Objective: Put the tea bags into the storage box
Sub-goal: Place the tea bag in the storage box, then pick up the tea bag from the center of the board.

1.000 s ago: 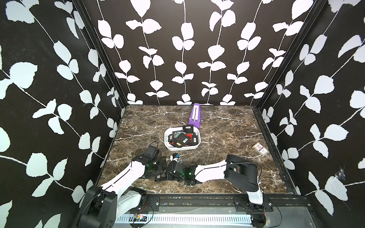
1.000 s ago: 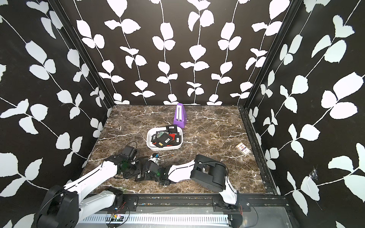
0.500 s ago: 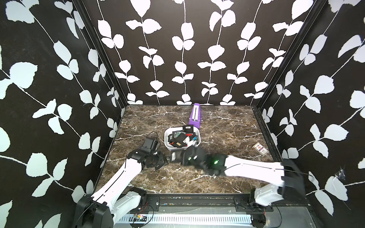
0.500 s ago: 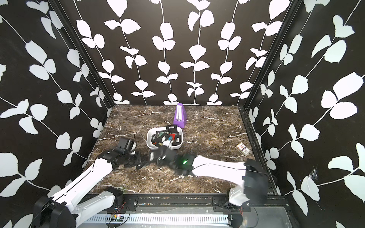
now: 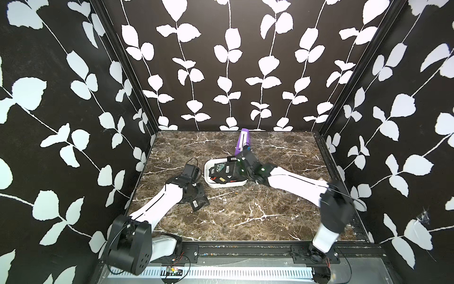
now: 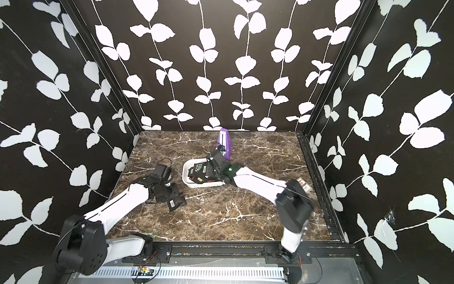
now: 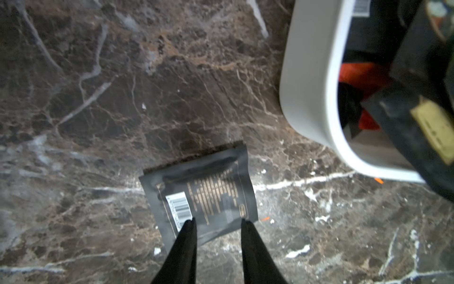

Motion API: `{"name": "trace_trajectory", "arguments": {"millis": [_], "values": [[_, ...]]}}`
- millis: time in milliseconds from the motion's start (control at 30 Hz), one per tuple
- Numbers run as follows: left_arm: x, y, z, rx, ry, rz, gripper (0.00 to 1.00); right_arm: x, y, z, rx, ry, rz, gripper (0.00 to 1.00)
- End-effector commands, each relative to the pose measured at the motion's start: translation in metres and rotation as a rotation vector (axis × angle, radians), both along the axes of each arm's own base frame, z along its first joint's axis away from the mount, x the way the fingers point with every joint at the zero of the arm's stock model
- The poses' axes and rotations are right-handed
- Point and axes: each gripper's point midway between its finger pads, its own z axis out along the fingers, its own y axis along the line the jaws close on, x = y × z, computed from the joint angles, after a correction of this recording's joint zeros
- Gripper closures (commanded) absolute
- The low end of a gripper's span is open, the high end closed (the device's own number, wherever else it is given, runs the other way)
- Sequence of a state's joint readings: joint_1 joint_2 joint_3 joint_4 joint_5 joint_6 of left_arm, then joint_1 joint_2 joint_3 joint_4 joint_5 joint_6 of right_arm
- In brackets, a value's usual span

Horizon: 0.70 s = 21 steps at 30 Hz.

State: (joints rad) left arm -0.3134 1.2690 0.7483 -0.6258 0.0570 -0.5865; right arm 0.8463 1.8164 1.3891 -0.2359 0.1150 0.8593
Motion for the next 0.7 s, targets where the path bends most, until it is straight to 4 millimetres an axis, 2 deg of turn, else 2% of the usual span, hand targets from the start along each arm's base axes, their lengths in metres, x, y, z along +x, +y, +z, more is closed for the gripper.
{"name": "trace_trajectory", "arguments": {"millis": [0,133,233,367,467,567,667], "values": [[0.017,0.005,0.005,0.022,-0.045,0.015,0.71,0.020,0.015,0.012,0.038,-0.016,0.003,1.00],[0.021,0.012,-0.004,0.052,-0.028,0.032,0.70,0.032,0.012,-0.002,-0.002,0.006,-0.034,0.99],[0.024,0.015,-0.009,0.058,-0.019,0.039,0.70,0.035,0.005,-0.008,-0.049,0.026,-0.042,0.85],[0.028,0.017,-0.013,0.059,-0.015,0.045,0.70,0.029,-0.009,0.001,-0.088,0.009,-0.049,0.66],[0.029,0.018,-0.014,0.060,-0.015,0.049,0.69,0.015,-0.022,0.015,-0.081,-0.016,-0.045,0.61],[0.028,0.019,-0.015,0.064,-0.009,0.050,0.69,-0.009,-0.026,0.030,-0.039,-0.069,-0.014,0.60],[0.026,0.020,-0.019,0.075,-0.005,0.046,0.70,-0.043,-0.021,0.025,-0.008,-0.077,0.038,0.59]]}}
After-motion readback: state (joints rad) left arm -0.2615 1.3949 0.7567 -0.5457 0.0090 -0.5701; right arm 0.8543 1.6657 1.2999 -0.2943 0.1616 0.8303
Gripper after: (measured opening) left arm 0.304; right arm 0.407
